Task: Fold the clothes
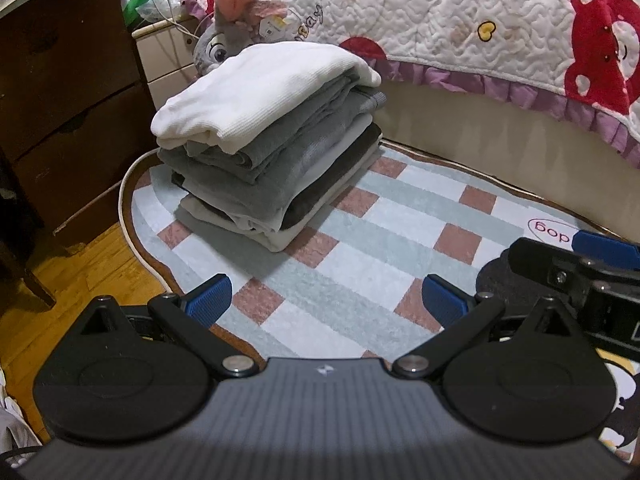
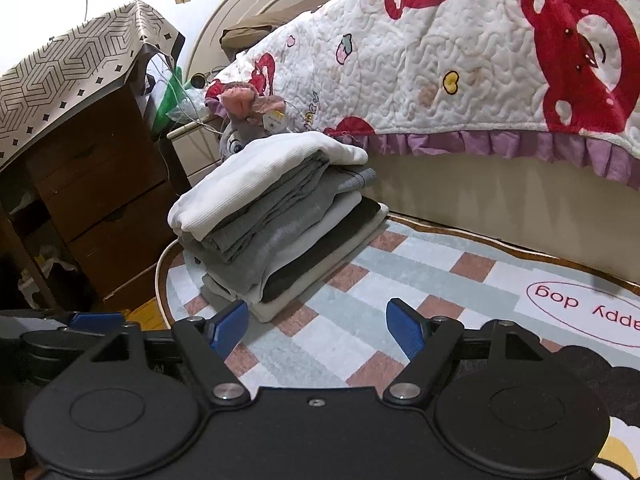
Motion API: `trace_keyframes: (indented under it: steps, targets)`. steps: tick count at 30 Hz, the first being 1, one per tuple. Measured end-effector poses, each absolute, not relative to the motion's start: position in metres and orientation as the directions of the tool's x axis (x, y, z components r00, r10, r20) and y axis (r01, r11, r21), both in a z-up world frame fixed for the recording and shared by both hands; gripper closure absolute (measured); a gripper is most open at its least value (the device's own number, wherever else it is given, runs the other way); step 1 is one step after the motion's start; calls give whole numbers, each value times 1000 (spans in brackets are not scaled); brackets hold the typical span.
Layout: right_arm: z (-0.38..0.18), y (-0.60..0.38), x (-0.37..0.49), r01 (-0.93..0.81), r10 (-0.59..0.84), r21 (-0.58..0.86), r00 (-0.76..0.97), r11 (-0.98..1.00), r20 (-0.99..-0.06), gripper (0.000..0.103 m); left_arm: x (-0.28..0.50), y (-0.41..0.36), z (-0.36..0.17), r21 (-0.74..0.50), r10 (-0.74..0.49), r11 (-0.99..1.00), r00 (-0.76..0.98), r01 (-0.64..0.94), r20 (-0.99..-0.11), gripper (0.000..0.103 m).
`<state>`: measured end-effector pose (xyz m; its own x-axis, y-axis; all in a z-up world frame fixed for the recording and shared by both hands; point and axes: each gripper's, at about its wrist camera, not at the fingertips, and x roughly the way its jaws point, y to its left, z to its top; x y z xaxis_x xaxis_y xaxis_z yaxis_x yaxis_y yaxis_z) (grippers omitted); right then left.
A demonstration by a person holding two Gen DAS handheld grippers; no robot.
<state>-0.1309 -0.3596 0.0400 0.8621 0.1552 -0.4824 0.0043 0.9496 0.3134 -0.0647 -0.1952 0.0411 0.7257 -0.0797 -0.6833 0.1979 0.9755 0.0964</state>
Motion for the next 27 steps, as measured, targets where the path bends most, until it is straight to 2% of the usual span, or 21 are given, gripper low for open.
trace_keyframes:
  steps: [12, 27]
  targets:
    - [35, -362, -130, 21, 144, 306, 850, 952, -506, 23, -66, -198, 41, 108, -70, 974, 716, 200, -695, 0]
    - [44, -365, -138, 29, 127, 302, 865, 953, -485, 22, -70, -201, 45, 111, -80, 970, 716, 216, -693, 0]
